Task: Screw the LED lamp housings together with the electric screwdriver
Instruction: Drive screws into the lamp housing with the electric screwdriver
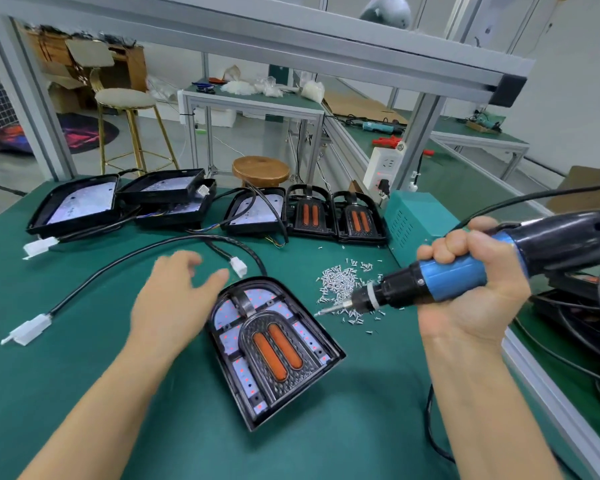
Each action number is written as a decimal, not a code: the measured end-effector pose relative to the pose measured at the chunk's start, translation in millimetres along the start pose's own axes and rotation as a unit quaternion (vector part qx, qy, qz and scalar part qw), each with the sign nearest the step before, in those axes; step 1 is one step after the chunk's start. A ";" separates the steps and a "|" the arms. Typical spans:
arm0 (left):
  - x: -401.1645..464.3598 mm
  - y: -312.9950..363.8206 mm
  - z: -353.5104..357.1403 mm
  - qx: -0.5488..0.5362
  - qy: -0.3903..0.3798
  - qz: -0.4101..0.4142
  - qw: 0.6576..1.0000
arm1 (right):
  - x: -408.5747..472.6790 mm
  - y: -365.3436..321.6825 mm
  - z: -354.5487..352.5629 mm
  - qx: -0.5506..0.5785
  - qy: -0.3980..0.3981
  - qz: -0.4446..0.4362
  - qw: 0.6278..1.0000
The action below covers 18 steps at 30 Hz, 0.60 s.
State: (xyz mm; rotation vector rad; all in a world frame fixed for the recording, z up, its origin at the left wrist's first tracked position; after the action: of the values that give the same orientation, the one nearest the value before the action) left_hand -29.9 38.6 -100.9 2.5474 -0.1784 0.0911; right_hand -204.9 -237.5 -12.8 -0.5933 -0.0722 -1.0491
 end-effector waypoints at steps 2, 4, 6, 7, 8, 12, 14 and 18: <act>-10.2 -32.7 13.2 0.026 -0.081 -0.064 0.994 | -4.4 4.2 -4.9 -0.008 0.000 0.006 1.000; -20.3 -43.7 24.2 -0.005 -0.131 -0.093 0.987 | -5.4 6.5 -7.8 -0.008 0.001 0.008 1.000; -23.8 -40.6 33.0 -0.060 -0.151 -0.108 0.981 | -3.5 9.6 -6.7 -0.004 0.000 0.005 1.000; -23.0 -37.4 37.3 -0.081 -0.157 -0.114 0.978 | -1.9 12.1 -4.7 0.000 -0.002 0.005 1.000; -21.0 -33.3 41.5 -0.094 -0.161 -0.116 0.975 | -0.2 14.9 -2.5 0.004 -0.004 0.004 1.000; -10.5 -25.6 54.6 -0.106 -0.174 -0.116 0.972 | 6.4 32.6 6.4 0.000 -0.015 0.002 1.000; -5.8 -26.5 58.8 -0.112 -0.173 -0.116 0.972 | 8.4 44.2 8.9 -0.001 -0.013 0.011 1.000; -0.1 -27.4 56.0 -0.085 -0.126 -0.115 0.982 | 10.1 60.5 9.2 -0.003 -0.014 0.021 1.000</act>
State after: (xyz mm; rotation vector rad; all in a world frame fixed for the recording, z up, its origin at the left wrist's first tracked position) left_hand -24.5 30.0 -162.5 2.3816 0.0121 -0.3243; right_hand -147.4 -219.3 -27.4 -0.6120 -0.0801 -1.0003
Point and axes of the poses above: each hand's wrist, its own x-axis towards the middle knuckle, its own z-axis out of the palm, y = z × x, the point moved 9 cm from there along x, towards the middle knuckle, and after that the axes turned 14 degrees about x, right-handed, at the moved point
